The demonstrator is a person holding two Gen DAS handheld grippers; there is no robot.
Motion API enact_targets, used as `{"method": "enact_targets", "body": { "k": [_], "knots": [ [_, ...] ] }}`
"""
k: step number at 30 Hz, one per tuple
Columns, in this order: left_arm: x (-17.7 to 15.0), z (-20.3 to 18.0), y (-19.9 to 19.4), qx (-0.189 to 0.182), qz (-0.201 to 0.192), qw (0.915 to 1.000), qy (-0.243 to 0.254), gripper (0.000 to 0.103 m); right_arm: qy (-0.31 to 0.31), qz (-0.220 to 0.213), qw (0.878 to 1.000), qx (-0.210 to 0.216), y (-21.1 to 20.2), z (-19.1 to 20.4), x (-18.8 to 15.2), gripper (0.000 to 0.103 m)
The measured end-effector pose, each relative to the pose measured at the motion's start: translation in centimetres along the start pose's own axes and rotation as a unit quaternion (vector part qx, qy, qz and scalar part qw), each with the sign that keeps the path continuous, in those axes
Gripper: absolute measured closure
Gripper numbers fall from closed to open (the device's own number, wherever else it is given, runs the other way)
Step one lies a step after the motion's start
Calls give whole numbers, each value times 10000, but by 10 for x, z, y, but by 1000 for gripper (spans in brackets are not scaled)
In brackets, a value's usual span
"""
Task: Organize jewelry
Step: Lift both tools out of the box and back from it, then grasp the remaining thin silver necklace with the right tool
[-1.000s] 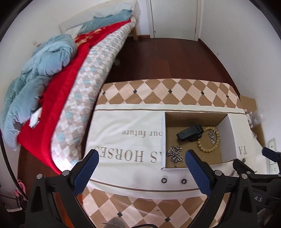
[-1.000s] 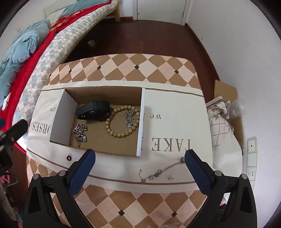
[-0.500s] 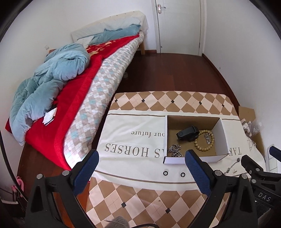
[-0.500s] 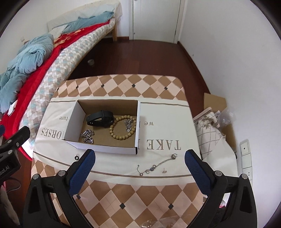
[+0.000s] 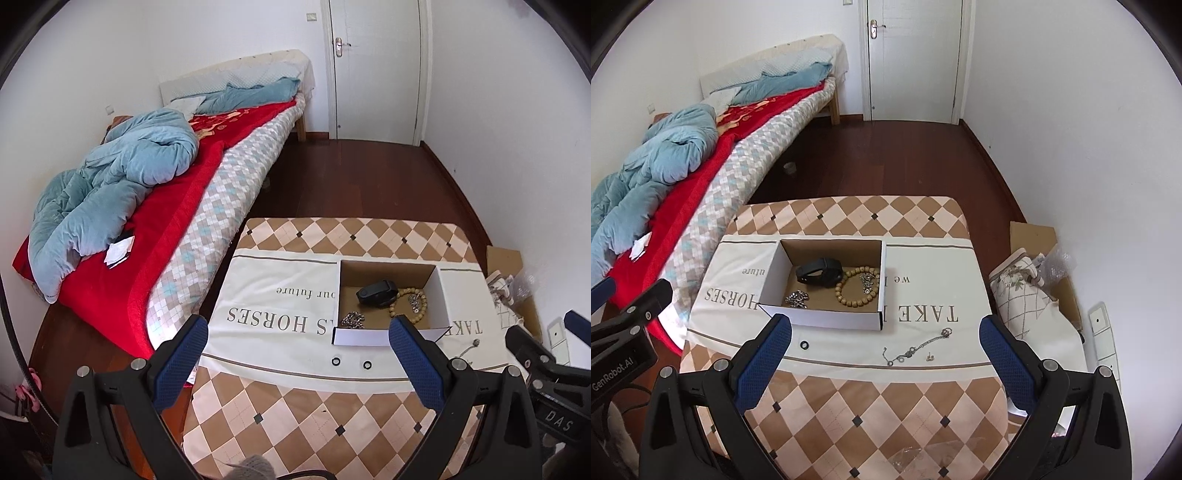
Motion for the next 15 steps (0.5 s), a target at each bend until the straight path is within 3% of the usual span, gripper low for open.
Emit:
{"method": "enact_targets", "body": {
  "k": [6, 8, 9, 14, 15],
  "knots": [
    [1, 5, -5, -92, -192, 9997, -121, 0, 477, -400, 9977, 286, -16, -14, -3, 0],
    [-3, 4, 1, -126, -301, 9994, -100, 0, 642, -497, 9966, 102, -13, -25, -7, 0],
    [-6, 2, 6, -152, -265, 9995, -85, 0, 696, -419, 9966, -130, -6, -33, -11, 0],
    [-28, -7, 44, -110, 161, 9998, -85, 0, 1113, 144, 9926, -456, 33, -71, -36, 2],
    [-33, -9, 50, -38, 214, 9997, -76, 0, 1193, 285, 9914, -448, 44, -79, -44, 11]
  ]
}}
Point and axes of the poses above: each gripper's, at about its wrist camera, not at the fingertips, and y roughly the way its jaws point, z to its left, x to its top, the point moved 2 cm from there along y, roughly the way its jaws point, and after that the axes turned 8 degrees about -z, right-handed, at the moved point
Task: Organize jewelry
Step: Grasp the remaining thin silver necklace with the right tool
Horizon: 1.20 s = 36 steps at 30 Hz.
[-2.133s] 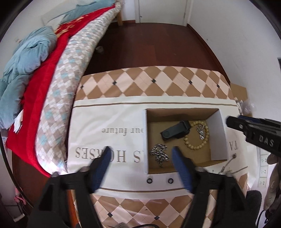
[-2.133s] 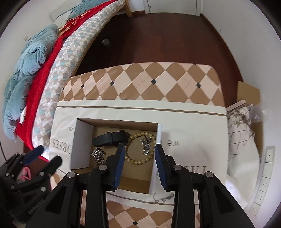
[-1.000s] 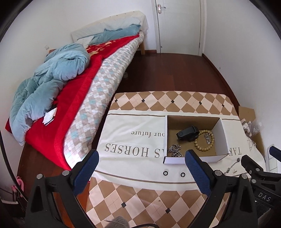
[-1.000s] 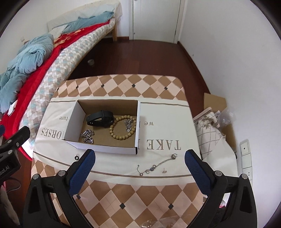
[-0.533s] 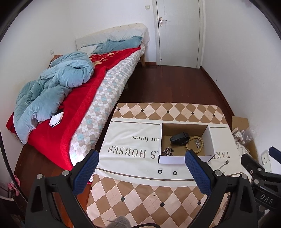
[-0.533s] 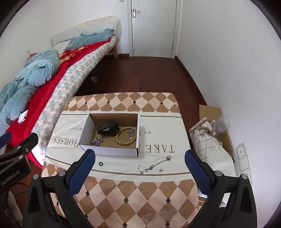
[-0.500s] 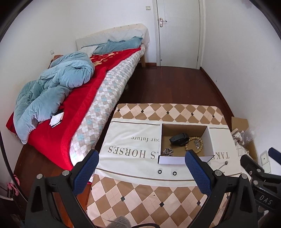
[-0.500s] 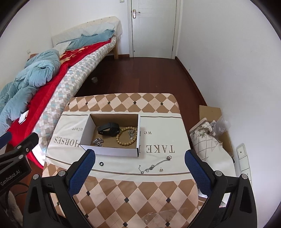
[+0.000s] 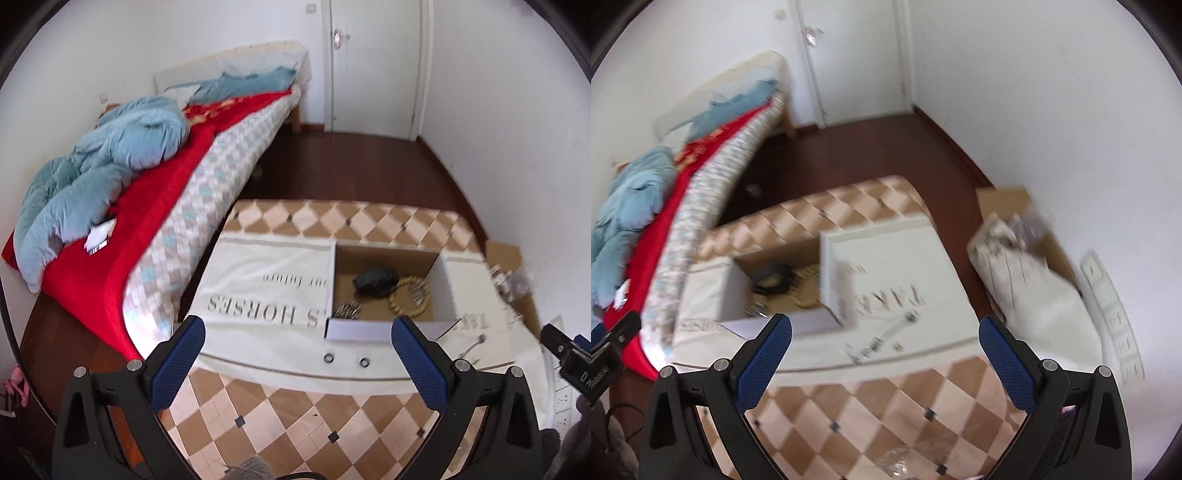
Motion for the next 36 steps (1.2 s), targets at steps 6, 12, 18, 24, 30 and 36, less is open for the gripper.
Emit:
{"method": "enact_targets", "body": {
  "k": [6, 12, 18, 24, 30, 36],
  "knots": [
    [-31, -6, 45, 490, 442, 9976, 225, 0, 188, 653, 9977, 12, 64, -23, -32, 39],
    [-58, -7, 83, 771, 991, 9914, 367, 0, 356, 784, 9963, -48, 112, -31, -46, 39],
    [-69, -1, 110, 821, 1328, 9875, 233, 0, 269, 800, 9961, -254, 154, -30, -38, 39],
    [-79, -6, 131, 616, 1585, 9853, 161, 1, -167, 753, 9951, -611, 180, -14, -43, 74],
    [-86, -11, 148, 200, 1849, 9825, -47, 4, -319, 813, 9957, -325, 176, 1, -45, 90],
    [-88, -28, 163, -106, 2005, 9795, 156, 24, -238, 894, 9955, -195, 169, 0, -49, 90]
  ]
}}
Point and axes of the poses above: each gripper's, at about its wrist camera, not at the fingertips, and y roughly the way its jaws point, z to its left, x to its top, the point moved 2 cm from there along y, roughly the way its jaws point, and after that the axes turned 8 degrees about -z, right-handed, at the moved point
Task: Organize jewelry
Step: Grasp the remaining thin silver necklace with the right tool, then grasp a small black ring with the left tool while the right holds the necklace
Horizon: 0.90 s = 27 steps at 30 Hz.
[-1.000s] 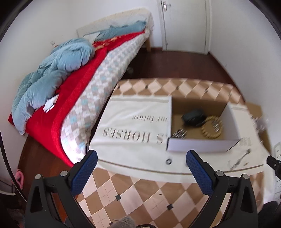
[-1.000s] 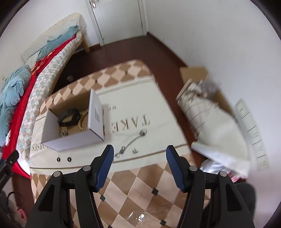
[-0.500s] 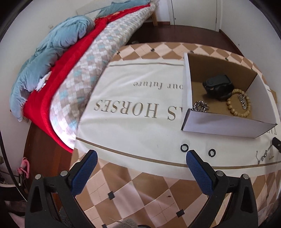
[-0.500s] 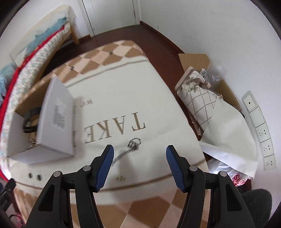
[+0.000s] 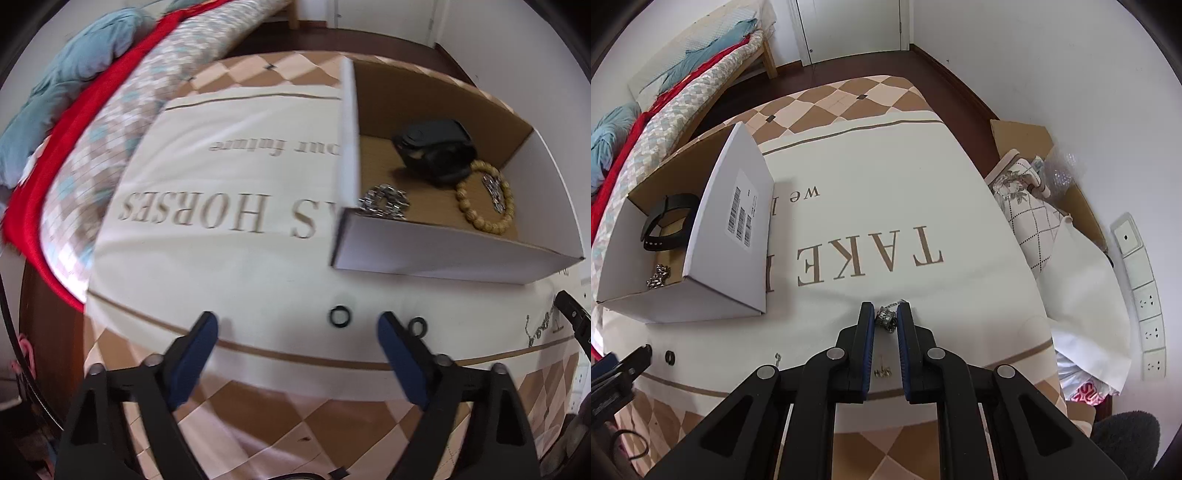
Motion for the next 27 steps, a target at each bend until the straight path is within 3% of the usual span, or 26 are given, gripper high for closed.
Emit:
{"method": "enact_targets", "body": {
  "k": [3, 4, 7, 12, 19, 27],
  "knots": [
    [2, -3, 3, -244, 44, 9997, -53, 36, 3, 18, 10000, -11, -3, -2, -2, 90],
    [3, -3, 3, -281, 38, 9996, -53, 45, 20, 17, 10000, -4, -2, -3, 0, 90],
    [6, -7, -2, -319, -25, 9994, 89, 93, 88, -56, 9999, 79, -10, -3, 4, 90],
    [5, -2, -4, -517, 131, 9986, -1, 93, 186, -278, 9989, 330, -33, 1, 18, 90],
    [-4, 23, -31, -749, 61, 9965, -356, 93, 340, -677, 9937, 825, -83, 8, 41, 90],
    [19, 30, -87, -892, -451, 9946, -288, 93, 293, -929, 9860, 1350, -132, 19, 65, 90]
  ]
}}
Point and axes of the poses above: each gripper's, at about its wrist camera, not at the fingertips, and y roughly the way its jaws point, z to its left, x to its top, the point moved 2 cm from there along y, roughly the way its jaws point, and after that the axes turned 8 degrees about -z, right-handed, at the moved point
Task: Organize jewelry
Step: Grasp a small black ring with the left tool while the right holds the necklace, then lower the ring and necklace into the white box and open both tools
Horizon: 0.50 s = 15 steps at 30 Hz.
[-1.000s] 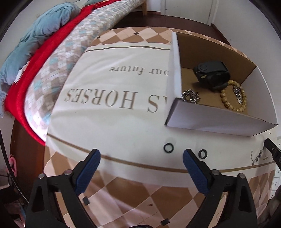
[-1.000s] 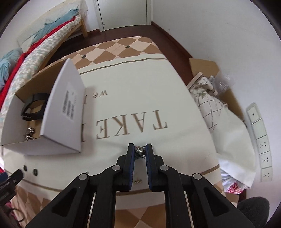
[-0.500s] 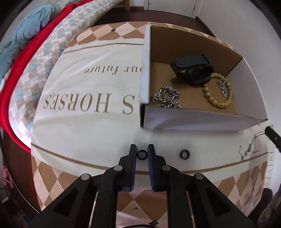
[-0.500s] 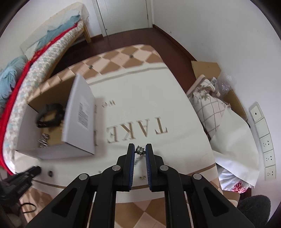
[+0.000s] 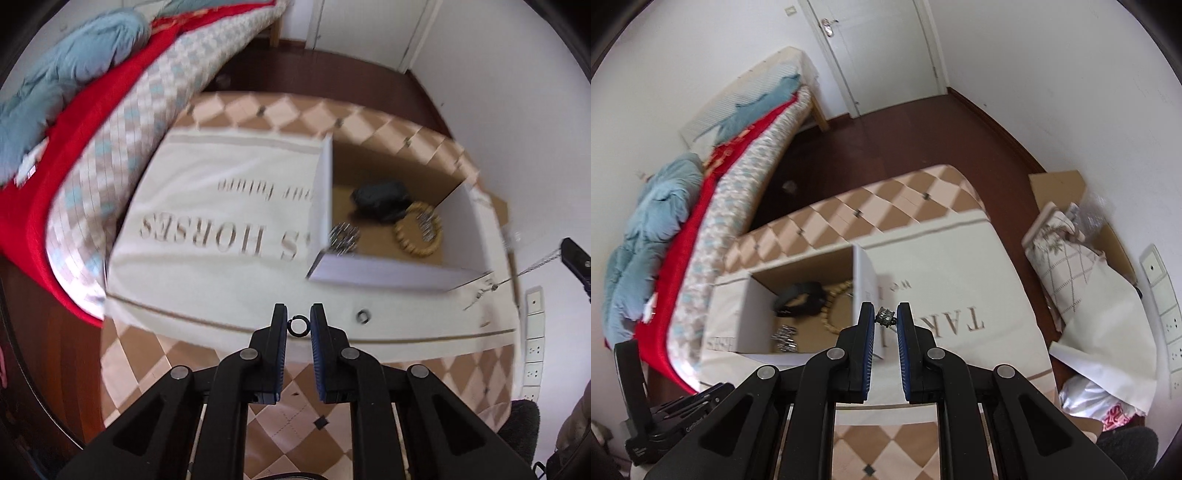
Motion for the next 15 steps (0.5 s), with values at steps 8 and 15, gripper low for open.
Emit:
{"method": "enact_targets", "body": {
  "k": [8, 15],
  "knots": [
    [55, -26, -45, -286, -571, 9976, 278, 93, -230, -278, 9982, 481, -37, 31, 46, 90],
    [84, -39, -36, -510, -511, 9966, 384, 93, -548, -293, 9949, 793, -44, 67, 75, 90]
  ]
}}
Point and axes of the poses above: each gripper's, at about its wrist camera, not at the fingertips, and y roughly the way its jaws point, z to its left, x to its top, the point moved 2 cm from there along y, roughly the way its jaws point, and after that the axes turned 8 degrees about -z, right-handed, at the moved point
